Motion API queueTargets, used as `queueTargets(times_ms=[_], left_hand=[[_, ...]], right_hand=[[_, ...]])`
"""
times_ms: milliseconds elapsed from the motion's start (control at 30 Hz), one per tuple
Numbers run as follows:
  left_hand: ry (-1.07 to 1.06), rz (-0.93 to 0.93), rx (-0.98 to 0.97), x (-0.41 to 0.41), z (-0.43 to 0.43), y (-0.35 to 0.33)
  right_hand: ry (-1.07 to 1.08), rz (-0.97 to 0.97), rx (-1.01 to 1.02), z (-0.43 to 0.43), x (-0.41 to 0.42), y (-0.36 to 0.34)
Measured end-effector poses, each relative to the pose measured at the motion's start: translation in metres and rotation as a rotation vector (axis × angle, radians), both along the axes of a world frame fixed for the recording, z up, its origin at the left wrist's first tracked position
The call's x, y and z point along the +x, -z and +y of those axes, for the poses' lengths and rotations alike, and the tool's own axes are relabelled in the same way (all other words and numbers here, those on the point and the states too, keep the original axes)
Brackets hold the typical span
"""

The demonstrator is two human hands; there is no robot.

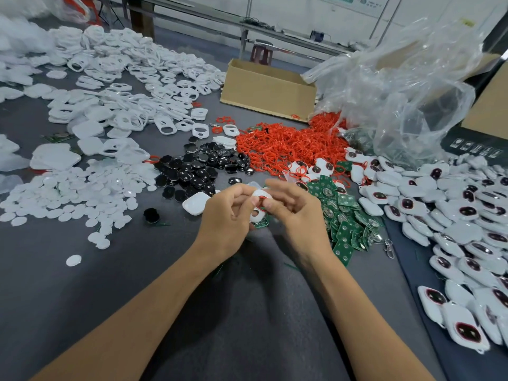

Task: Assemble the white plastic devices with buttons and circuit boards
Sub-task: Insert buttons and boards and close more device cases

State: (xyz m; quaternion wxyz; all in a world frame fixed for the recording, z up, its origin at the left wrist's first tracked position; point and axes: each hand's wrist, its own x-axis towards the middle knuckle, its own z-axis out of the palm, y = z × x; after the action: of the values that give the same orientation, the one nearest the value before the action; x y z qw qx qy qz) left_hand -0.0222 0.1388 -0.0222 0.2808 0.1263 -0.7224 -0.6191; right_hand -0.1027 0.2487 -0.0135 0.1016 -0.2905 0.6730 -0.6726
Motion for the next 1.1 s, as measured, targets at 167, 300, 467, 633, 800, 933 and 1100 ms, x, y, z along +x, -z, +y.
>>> queueTargets(times_ms=[167, 300, 467, 633, 800, 933, 1100], left_hand=[[-0.009, -0.005, -0.114, 0.003, 0.003, 0.001], [0.03, -0.007, 0.023, 0.002, 0.003, 0.0], [0.117, -0.024, 0.177, 0.001, 0.0, 0.001], [0.045, -0.046, 0.229, -0.001, -0.003, 0.004], [-0.102, 0.044, 0.25, 0.003, -0.006, 0.001], [-0.237, 0.112, 0.306, 0.003, -0.01, -0.001], [-0.276, 0.117, 0.348, 0.0, -0.011, -0.001]], right_hand=[[0.026, 0.076, 0.084, 0.004, 0.001, -0.002], [0.181, 0.244, 0.213, -0.001, 0.005, 0.0], [0.24, 0.247, 0.261, -0.003, 0.004, -0.001], [0.172, 0.26, 0.223, -0.004, 0.001, 0.001], [0.133, 0.515, 0.437, -0.028, -0.031, -0.014], [-0.045, 0.655, 0.715, -0.06, -0.05, -0.021], [-0.099, 0.663, 0.899, -0.083, -0.057, -0.021]])
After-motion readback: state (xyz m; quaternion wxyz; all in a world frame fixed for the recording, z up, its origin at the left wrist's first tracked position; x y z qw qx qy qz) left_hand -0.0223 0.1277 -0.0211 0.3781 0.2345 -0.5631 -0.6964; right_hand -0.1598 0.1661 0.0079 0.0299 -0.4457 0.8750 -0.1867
